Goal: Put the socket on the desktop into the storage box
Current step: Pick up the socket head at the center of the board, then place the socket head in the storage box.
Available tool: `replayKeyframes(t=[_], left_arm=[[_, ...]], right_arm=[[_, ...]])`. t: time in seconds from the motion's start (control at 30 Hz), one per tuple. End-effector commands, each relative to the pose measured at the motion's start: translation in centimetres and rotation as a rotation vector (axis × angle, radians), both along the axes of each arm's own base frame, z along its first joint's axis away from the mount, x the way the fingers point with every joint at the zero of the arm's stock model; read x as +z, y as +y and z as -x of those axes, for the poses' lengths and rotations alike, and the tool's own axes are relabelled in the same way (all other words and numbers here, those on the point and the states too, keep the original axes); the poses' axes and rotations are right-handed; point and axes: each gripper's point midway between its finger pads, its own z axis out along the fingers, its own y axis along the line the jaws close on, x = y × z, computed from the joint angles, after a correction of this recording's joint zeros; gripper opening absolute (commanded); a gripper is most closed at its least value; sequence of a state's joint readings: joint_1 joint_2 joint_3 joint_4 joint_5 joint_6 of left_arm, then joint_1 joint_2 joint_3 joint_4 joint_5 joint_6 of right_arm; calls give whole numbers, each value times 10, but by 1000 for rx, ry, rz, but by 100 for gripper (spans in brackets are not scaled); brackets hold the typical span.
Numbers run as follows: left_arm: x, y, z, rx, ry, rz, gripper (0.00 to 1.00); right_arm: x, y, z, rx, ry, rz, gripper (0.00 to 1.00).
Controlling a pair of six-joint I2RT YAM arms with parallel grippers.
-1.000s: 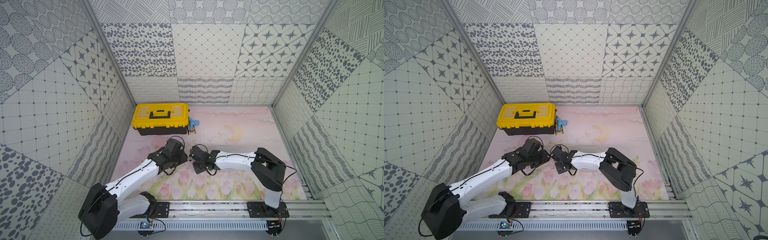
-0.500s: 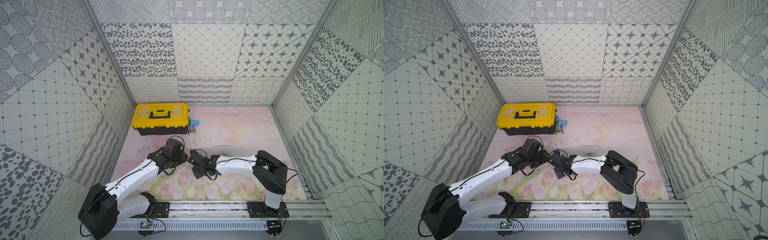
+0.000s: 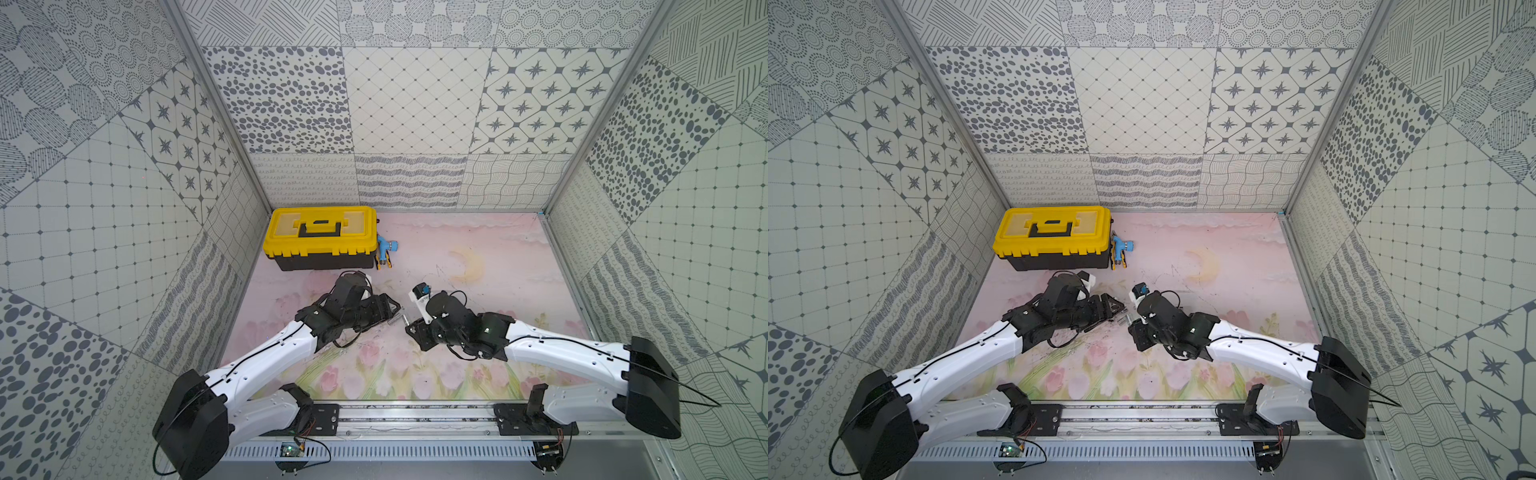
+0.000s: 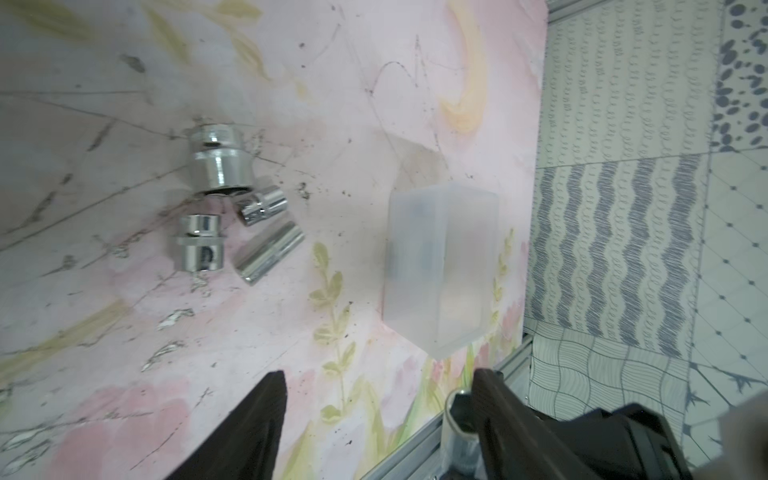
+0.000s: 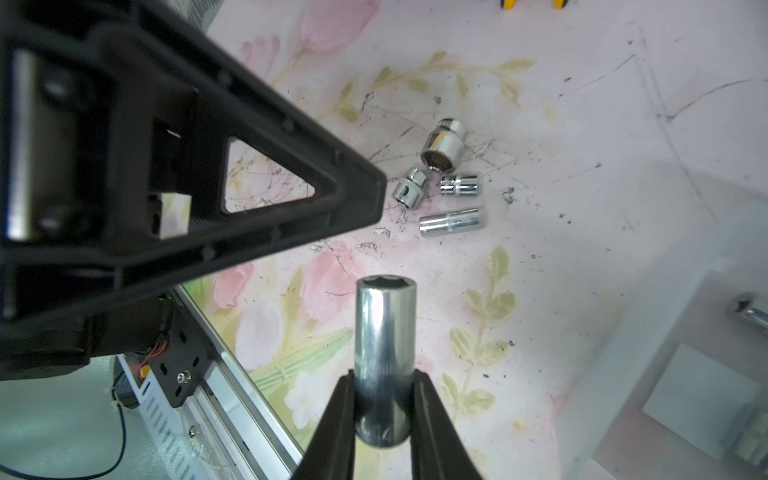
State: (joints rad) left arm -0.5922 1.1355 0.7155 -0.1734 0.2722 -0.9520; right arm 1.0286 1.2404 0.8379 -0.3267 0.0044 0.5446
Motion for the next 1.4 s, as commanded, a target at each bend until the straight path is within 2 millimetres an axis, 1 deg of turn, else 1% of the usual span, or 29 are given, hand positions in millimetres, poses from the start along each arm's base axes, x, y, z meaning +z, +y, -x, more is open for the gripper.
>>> replayKeyframes(t=[0.0,0.07,0.13,0.27,0.33,0.4,0.47,0.5,0.53,0.63,0.67,0.73,0.77,0.83,0.87,0.9,0.93,0.97,1.0,1.1,1.2,1.23,1.27,1.3,1.33,1.37], left_arm=[[68,-45,2,-160,-135,284,74],[72,-51,2,-179,-133,315,70],[72,-60,5,-210,-122,332,69],[74,-76,10,-267,-118,384,68],[75,-81,11,-283,-119,397,66],[72,-84,10,-292,-107,394,63],[70,-88,9,-302,-93,395,57],[69,-90,9,-307,-90,399,53],[70,-91,9,-315,-95,408,45],[67,-93,8,-315,-85,407,27],[66,-93,8,-314,-80,407,23],[64,-94,8,-316,-71,408,21],[64,-95,8,-320,-67,413,19],[63,-97,9,-329,-59,420,1],[60,-98,9,-329,-51,414,0],[57,-98,9,-331,-40,405,9],[53,-98,10,-329,-33,393,13],[51,-97,10,-326,-33,386,12],[49,-96,11,-324,-33,380,1],[41,-92,10,-303,-26,348,0],[43,-94,10,-311,-31,362,0],[43,-93,9,-308,-35,361,0],[44,-93,9,-308,-43,366,0],[45,-94,8,-307,-48,373,0],[46,-94,8,-308,-55,387,0],[47,-95,9,-315,-52,402,0]], right_arm=[[20,-6,0,1,3,-112,0],[25,-14,-1,-13,11,-143,0],[31,-20,-2,-22,12,-170,0],[36,-23,1,-9,20,-193,0],[36,-23,1,-7,23,-197,0],[38,-23,2,-2,22,-203,0],[40,-23,3,1,22,-209,0],[39,-24,3,-1,24,-208,0],[40,-26,3,-4,23,-209,0],[41,-30,3,-14,25,-219,0],[42,-31,3,-16,25,-225,0],[44,-34,1,-25,24,-235,0],[45,-34,1,-27,26,-240,0],[46,-35,0,-28,34,-250,0],[46,-34,1,-24,35,-254,0],[45,-34,0,-27,41,-255,0],[43,-33,1,-25,48,-252,0],[42,-33,1,-26,52,-250,0],[40,-33,1,-30,57,-249,0],[39,-32,1,-29,65,-262,0],[40,-29,2,-18,80,-278,1],[40,-28,4,-12,90,-285,15],[40,-28,6,2,105,-302,37],[39,-30,7,7,124,-320,50],[38,-33,6,8,144,-340,53],[37,-35,6,17,172,-376,53]])
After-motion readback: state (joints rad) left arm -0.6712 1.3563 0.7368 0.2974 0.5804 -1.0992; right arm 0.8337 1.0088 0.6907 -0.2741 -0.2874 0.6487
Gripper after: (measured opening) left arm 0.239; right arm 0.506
